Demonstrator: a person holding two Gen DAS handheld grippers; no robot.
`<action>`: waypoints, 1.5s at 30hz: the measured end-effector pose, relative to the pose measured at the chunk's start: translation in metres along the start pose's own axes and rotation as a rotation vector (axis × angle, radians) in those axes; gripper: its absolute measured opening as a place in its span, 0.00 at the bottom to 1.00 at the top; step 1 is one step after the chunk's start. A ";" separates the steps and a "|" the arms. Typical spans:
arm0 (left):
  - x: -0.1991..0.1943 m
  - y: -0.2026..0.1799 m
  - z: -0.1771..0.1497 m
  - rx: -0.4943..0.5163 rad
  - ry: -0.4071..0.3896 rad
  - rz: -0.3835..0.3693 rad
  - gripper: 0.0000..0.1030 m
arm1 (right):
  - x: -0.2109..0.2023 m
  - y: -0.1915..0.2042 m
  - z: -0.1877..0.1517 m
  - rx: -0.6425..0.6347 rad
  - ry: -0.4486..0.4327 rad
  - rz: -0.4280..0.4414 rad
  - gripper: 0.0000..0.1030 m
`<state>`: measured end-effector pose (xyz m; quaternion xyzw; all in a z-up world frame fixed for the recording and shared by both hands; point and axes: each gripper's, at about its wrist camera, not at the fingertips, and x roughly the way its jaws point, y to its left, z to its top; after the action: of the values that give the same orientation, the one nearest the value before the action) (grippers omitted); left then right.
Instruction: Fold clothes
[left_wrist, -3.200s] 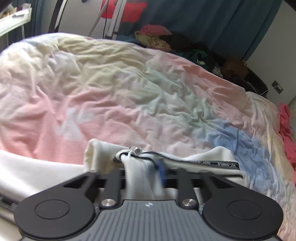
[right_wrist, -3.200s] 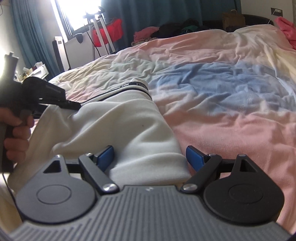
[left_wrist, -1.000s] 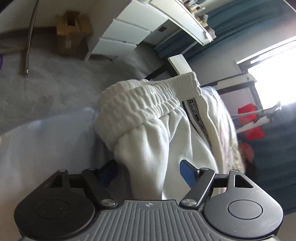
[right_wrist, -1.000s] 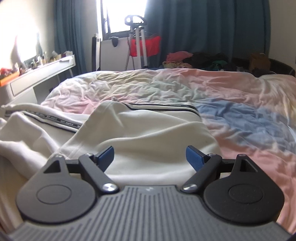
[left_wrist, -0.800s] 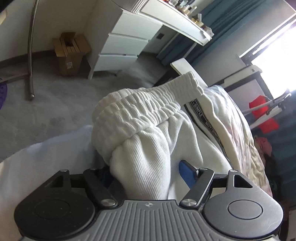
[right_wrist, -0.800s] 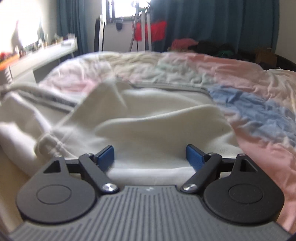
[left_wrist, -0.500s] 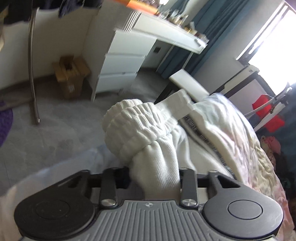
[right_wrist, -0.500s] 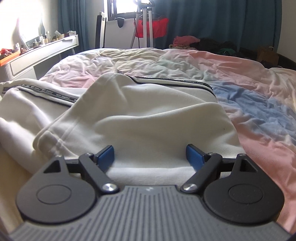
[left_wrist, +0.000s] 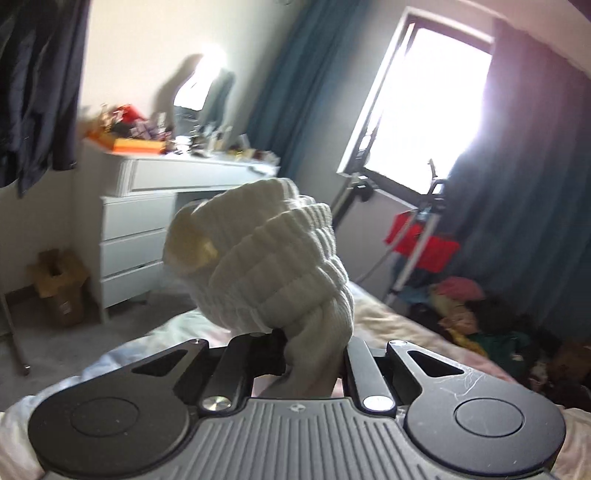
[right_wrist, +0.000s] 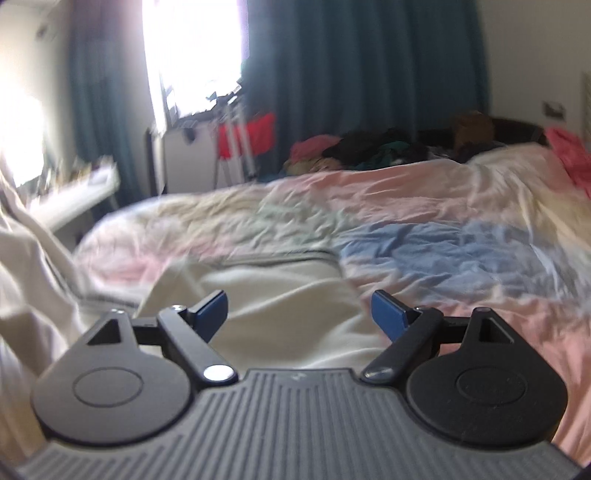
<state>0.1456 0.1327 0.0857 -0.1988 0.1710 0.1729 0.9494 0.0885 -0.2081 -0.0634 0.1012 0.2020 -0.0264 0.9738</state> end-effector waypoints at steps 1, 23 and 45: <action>-0.003 -0.021 -0.002 0.008 -0.005 -0.024 0.10 | -0.003 -0.008 0.004 0.034 -0.012 -0.001 0.84; 0.016 -0.262 -0.314 0.557 0.211 -0.331 0.16 | 0.009 -0.153 0.005 0.519 -0.053 -0.156 0.84; -0.027 -0.077 -0.186 0.631 0.159 -0.332 0.91 | 0.051 -0.113 -0.013 0.714 0.160 0.375 0.86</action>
<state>0.1048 -0.0223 -0.0398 0.0663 0.2544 -0.0608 0.9629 0.1202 -0.3163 -0.1166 0.4696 0.2334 0.0911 0.8466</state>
